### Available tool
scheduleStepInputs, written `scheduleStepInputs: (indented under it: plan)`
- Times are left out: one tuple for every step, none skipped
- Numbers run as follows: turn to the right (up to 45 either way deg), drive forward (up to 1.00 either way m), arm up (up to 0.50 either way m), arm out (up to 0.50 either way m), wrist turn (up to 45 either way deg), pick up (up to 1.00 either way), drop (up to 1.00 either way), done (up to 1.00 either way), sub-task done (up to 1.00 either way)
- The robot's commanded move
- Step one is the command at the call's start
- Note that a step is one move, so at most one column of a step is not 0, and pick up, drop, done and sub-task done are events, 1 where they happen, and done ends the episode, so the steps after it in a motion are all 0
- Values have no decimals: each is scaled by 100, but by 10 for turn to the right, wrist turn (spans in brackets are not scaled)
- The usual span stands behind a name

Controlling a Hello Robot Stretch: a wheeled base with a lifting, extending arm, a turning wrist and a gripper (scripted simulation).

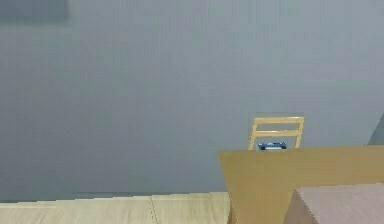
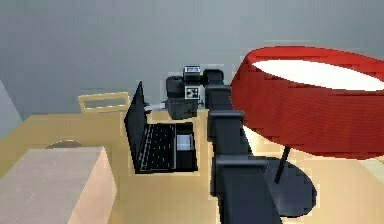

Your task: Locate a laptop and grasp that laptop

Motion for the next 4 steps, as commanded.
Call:
scheduleStepInputs:
  plan:
    - [0, 0, -30, 0, 0, 0, 0, 0, 0]
    - [0, 0, 0, 0, 0, 100, 0, 0, 0]
    - [0, 0, 10, 0, 0, 0, 0, 0, 0]
    - [0, 0, 0, 0, 0, 0, 0, 100, 0]
